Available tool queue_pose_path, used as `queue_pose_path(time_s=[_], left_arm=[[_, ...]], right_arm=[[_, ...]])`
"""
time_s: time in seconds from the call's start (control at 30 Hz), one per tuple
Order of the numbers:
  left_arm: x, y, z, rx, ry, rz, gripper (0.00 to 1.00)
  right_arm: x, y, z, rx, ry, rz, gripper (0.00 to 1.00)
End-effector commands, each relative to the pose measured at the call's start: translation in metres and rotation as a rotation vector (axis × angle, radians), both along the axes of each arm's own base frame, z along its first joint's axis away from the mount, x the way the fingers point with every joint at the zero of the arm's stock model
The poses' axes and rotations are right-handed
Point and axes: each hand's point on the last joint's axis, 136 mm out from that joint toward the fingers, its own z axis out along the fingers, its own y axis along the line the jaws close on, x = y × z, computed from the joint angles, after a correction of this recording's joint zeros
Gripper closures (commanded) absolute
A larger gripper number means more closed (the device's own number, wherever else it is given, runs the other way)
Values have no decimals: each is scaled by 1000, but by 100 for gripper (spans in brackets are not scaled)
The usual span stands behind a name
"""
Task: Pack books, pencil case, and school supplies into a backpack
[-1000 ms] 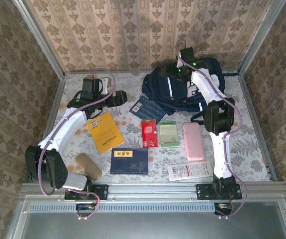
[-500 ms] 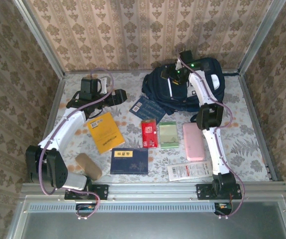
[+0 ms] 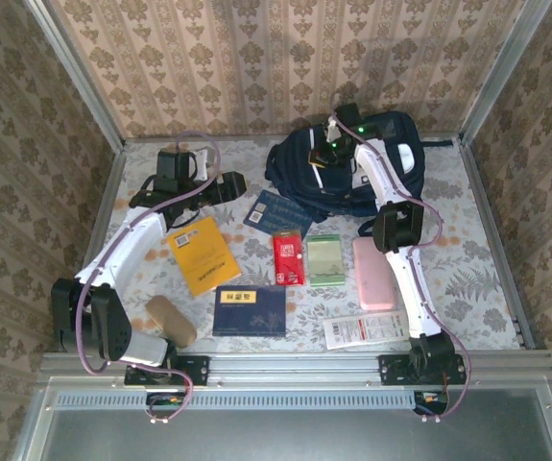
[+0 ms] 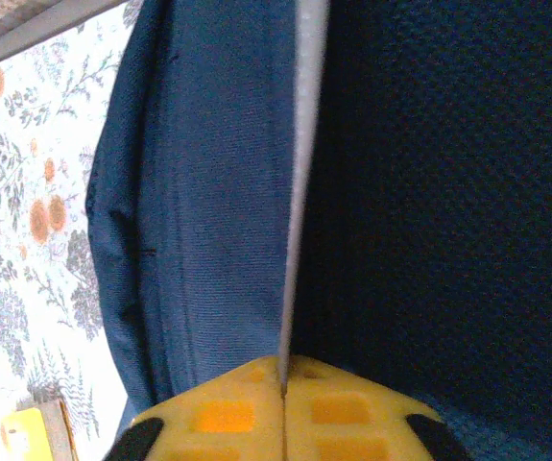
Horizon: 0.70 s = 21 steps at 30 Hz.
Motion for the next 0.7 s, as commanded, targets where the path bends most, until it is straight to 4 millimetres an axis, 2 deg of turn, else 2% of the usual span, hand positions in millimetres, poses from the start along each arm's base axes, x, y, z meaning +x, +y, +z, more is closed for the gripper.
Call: queue_pose_path(time_s=[0.0,0.13,0.2,0.27,0.4,0.53,0.67], left_arm=[[1,3,0,6,-3,1,11],[1,4,0,14,-8,2,11],[0,3,3,19,-21,-13,17],[1,7,6,52,-29,-2,18],[-4,11,6,109,-19,18,17],[-18,0,18,137,-59,-26,17],[-32,-17,18,173,-64,-85,20]], right_arm=[[-8,8,33,14,-37,35,100],[-3,-3,75,-8,-131,7,100],[-1,-12,100,-18,-177,-21,100],[-1,-19,126,-22,-226,-44,100],[-8,-21,171,23,-294,-50,100],[-14,-25,200,93,-304,-83,100],[-21,-28,227,179,-304,-111,100]])
